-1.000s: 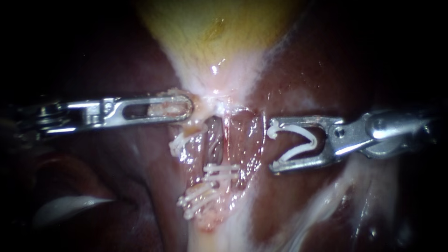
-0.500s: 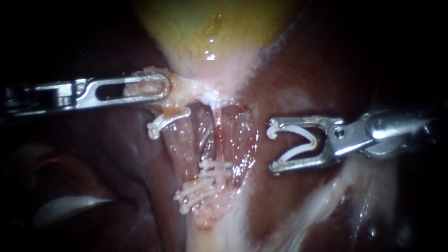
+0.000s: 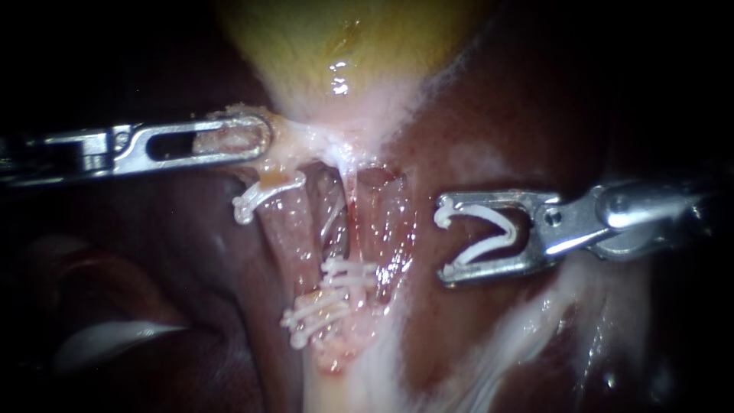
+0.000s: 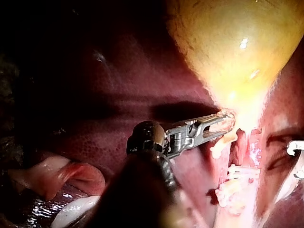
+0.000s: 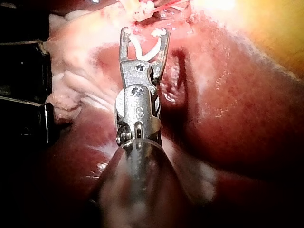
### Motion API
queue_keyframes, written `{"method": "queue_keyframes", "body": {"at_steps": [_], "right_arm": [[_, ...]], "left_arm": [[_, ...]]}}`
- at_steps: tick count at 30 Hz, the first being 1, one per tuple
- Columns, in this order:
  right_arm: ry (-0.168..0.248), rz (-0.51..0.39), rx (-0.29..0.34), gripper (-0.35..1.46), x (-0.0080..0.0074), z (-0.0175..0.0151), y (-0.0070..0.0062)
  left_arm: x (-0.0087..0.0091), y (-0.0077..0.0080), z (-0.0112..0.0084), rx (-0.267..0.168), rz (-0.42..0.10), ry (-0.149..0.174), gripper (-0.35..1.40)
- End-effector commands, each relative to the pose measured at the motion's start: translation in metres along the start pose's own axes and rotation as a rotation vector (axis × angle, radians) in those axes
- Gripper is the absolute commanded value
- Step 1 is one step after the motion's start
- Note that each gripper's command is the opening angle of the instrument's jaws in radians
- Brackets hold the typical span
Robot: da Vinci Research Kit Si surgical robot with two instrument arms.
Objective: Clipping third clip right tube
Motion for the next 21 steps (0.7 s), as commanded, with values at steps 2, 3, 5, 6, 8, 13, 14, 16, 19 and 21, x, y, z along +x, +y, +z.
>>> {"method": "queue_keyframes", "body": {"at_steps": [2,3,5,6,8,13,14,16,19,21], "right_arm": [[0.001,0.024,-0.001,0.48,0.0000,0.0002,0.0000],[0.001,0.030,-0.002,0.48,0.0000,0.0004,0.0001],[0.001,0.043,-0.005,0.48,0.0001,0.0007,0.0003],[0.002,0.056,-0.006,0.47,0.0001,0.0010,0.0004],[0.003,0.079,-0.009,0.47,0.0000,0.0015,0.0006],[0.007,0.147,-0.017,0.47,-0.0006,0.0032,0.0010],[0.007,0.158,-0.019,0.47,-0.0008,0.0036,0.0011],[0.013,0.203,-0.025,0.47,-0.0013,0.0045,0.0014],[0.015,0.241,-0.032,0.47,-0.0021,0.0057,0.0019],[0.016,0.258,-0.036,0.47,-0.0025,0.0063,0.0022]], "left_arm": [[0.0000,-0.0002,-0.0001,-0.002,0.000,-0.001,-0.35],[0.0001,-0.0003,-0.0001,-0.003,0.000,-0.001,-0.35],[0.0001,-0.0004,-0.0001,-0.003,0.000,-0.002,-0.35],[0.0001,-0.0005,-0.0001,-0.004,0.000,-0.002,-0.35],[0.0002,-0.0006,-0.0001,-0.003,-0.001,-0.005,-0.35],[0.0003,-0.0011,-0.0003,-0.006,-0.001,-0.007,-0.35],[0.0003,-0.0011,-0.0003,-0.006,-0.001,-0.007,-0.35],[0.0003,-0.0013,-0.0003,-0.007,-0.001,-0.007,-0.35],[0.0004,-0.0015,-0.0004,-0.008,-0.001,-0.008,-0.35],[0.0005,-0.0016,-0.0004,-0.011,-0.001,-0.010,-0.35]]}}
